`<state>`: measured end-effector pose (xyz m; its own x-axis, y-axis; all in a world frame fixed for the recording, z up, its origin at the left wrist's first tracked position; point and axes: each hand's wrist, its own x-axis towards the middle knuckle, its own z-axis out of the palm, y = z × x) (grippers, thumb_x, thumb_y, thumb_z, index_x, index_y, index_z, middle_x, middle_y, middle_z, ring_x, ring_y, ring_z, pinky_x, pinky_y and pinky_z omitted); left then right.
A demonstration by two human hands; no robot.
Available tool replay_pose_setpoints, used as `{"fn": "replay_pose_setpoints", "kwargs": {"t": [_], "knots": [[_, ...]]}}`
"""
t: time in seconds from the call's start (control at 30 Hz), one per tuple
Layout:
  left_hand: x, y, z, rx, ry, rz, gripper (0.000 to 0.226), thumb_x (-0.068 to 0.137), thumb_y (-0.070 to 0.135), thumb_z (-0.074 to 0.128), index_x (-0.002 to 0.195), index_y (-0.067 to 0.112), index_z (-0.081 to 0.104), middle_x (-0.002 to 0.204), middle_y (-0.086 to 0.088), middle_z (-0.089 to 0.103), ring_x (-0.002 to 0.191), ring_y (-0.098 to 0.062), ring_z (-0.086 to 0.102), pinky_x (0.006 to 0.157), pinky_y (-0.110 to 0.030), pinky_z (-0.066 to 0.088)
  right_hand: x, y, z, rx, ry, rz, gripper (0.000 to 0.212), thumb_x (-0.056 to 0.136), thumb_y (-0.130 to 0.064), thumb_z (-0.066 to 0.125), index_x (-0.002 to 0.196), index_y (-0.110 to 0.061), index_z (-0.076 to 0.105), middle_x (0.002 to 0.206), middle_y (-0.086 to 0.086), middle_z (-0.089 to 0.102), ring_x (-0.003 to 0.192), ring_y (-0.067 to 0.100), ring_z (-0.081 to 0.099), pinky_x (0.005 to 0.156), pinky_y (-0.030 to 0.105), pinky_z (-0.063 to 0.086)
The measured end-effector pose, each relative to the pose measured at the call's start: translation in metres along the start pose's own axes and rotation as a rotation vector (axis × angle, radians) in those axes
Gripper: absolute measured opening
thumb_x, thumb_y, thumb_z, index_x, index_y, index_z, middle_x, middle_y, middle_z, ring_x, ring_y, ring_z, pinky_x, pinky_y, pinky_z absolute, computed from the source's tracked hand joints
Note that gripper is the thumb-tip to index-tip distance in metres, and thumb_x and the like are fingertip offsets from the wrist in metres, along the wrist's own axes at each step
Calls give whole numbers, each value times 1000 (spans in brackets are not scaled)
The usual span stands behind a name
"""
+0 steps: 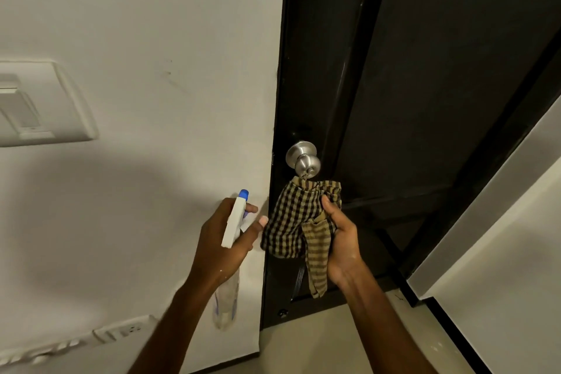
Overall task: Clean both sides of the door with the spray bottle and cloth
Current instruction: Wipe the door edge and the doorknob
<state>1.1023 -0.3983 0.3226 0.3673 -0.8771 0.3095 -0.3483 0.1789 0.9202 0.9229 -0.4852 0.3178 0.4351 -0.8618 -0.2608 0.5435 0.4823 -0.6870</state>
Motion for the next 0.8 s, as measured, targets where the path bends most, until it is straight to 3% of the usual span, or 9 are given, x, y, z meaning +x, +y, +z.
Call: {"fn": "replay_pose_setpoints", "kwargs": {"t": [0.1,0.2,0.3,0.37,0.47,0.57,0.7,0.8], "knots": [[0,-2,2,18,0,-15,24,85,34,72,105,28,60,92,6,67,82,-19,68,72,-36,58,-4,3,7,-15,-55,35,42,88,-35,56,117,-8,71,119,18,71,101,31,71,92,48,50],[2,1,10,-38,83,-181,46,59,65,74,85,30,59,68,5,64,58,-16,64,61,-30,57,-4,5,12,-70,-74,54,46,89,-36,55,121,-7,68,119,18,71,101,30,71,90,45,52],[-4,1,13,24,34,-100,27,68,50,70,86,35,56,70,-2,62,54,-20,61,49,-24,54,-7,7,17,-156,-115,31,45,90,-35,54,122,-7,67,115,15,73,98,26,73,80,38,56],[-8,2,9,-5,95,-147,27,66,48,68,84,35,54,73,-6,63,52,-20,62,46,-19,52,-8,10,17,-242,-125,8,40,91,-34,53,118,-8,68,111,12,75,96,22,74,74,33,58],[-12,4,4,-17,125,-68,25,69,43,69,90,37,56,78,5,66,71,-15,68,58,-16,55,-3,14,15,-346,-129,-43,39,95,-33,52,120,-6,66,114,13,74,101,23,72,78,32,58],[-18,11,-5,-25,117,42,23,76,38,68,97,34,60,82,8,69,83,-9,69,68,-21,58,13,14,7,-508,-14,-217,42,93,-46,59,116,-12,68,116,9,70,106,23,67,85,35,51],[-22,26,-13,-15,122,133,20,80,30,67,99,30,62,84,16,68,80,-8,69,64,-13,53,47,-9,4,-885,368,-629,44,93,-44,68,128,-21,58,128,-1,48,105,12,57,91,39,53],[-23,31,-24,8,133,155,20,82,29,70,100,31,61,86,16,69,79,-6,68,65,-12,53,73,-23,16,-1354,363,-740,70,90,-53,68,144,-22,37,140,2,35,115,17,51,86,34,50]]}}
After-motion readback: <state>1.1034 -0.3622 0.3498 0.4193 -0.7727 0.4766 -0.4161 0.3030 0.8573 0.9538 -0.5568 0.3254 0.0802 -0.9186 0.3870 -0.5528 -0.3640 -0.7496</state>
